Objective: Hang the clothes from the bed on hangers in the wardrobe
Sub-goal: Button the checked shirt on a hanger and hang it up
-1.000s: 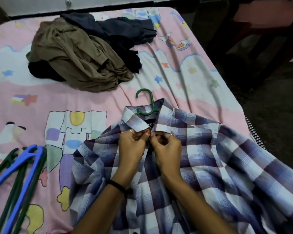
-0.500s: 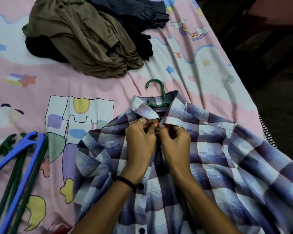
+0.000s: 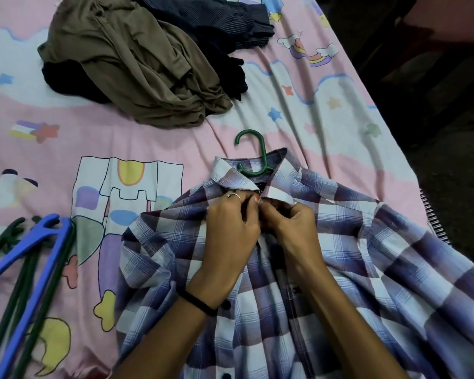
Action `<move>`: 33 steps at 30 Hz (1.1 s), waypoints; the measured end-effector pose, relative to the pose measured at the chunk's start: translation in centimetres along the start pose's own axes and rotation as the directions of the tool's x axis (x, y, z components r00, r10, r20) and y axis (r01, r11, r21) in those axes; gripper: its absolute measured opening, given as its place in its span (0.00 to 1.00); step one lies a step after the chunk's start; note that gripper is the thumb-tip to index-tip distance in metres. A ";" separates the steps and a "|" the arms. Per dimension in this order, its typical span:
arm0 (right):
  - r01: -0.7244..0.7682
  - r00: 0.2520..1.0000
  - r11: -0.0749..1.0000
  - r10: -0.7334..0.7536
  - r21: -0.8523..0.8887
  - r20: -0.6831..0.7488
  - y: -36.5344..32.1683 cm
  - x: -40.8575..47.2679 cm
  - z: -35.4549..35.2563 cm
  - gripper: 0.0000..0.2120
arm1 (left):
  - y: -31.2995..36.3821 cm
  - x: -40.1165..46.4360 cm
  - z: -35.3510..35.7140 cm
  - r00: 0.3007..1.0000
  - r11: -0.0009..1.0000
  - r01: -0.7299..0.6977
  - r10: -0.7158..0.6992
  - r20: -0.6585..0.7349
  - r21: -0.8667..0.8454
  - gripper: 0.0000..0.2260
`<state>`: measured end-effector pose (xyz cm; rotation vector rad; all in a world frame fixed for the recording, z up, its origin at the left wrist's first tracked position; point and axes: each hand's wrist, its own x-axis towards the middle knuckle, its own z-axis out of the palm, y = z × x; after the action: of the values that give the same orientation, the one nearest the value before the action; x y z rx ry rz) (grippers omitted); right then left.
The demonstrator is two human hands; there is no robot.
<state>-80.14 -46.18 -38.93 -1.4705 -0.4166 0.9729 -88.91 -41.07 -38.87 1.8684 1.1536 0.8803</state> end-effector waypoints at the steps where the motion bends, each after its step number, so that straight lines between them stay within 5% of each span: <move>1: 0.000 1.000 1.000 0.000 -0.017 0.003 0.1 0.1 0.0 0.07 | 0.2 0.0 -0.1 1.000 1.000 0.011 -0.011 0.011 -0.010 0.12; 8: 0.064 0.992 0.966 -0.090 -0.249 -0.091 1.0 0.6 0.1 0.08 | 0.5 0.4 -0.7 0.958 0.939 0.283 -0.269 0.098 -0.196 0.05; 14: 0.160 0.971 0.948 -0.202 -0.277 -0.128 1.4 0.1 0.7 0.07 | 0.8 0.8 -1.5 0.956 0.931 0.286 -0.262 0.131 -0.227 0.05; 24: 0.322 0.919 0.838 -0.388 -0.440 -0.067 0.3 0.0 1.1 0.06 | 0.9 1.0 -0.7 0.988 0.982 0.131 -0.141 -0.067 -0.137 0.02; 33: 0.385 0.880 0.737 -0.474 -0.555 -0.018 0.0 -0.1 1.4 0.12 | 0.3 0.6 0.3 0.921 0.844 0.330 -0.386 -0.050 -0.422 0.11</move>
<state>-81.24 -45.36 -38.72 -1.8251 -0.9278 0.3584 -88.34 -40.65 -38.68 1.2187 1.2385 0.9515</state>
